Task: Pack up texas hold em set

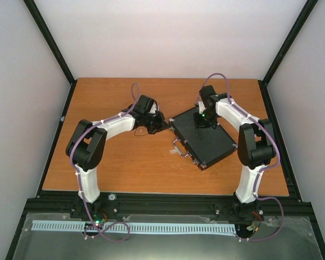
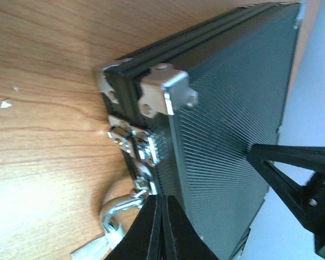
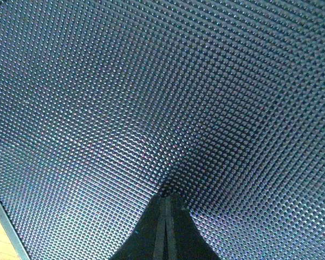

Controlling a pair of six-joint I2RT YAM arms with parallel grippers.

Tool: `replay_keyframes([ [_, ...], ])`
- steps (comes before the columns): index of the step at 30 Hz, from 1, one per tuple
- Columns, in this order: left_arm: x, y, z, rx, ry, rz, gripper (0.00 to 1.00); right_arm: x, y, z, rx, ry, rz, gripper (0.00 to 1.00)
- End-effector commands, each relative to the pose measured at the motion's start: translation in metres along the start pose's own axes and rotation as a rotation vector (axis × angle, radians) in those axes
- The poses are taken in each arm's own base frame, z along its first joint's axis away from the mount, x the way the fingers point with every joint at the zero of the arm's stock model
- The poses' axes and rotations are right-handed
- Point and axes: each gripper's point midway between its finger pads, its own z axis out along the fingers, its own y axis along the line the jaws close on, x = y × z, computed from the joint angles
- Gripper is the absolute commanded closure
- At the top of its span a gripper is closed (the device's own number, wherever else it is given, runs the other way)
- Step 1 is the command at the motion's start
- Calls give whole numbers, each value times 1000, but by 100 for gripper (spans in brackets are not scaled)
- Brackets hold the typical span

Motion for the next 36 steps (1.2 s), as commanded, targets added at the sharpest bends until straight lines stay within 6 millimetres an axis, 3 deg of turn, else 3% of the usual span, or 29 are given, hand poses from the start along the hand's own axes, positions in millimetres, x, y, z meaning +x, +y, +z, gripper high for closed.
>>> replay_keyframes([
  [1, -6, 13, 10, -29, -24, -50, 99, 10, -3, 12, -4, 36, -14, 97],
  [10, 1, 59, 30, -144, -2, -88, 99, 23, -5, 20, -11, 71, -13, 97],
  [13, 3, 66, 39, -145, 18, -120, 99, 26, -5, 22, -14, 81, -11, 97],
  [16, 9, 57, 30, -125, 36, -121, 99, 28, -5, 23, -12, 88, -15, 97],
  [19, 14, 49, 2, -143, 6, -63, 99, 27, -5, 24, -12, 84, -15, 97],
  [22, 14, 22, -24, -86, -34, -11, 99, 27, -5, 25, -14, 82, -10, 97],
  [25, 11, -7, -36, -13, -45, 4, 99, 29, -5, 28, -18, 88, -4, 97],
  [29, 5, -22, -35, 32, -44, -7, 99, 30, -6, 28, -16, 92, -4, 97],
  [36, -6, -17, -10, 27, -22, -34, 99, 32, -8, 30, -3, 100, -6, 97],
])
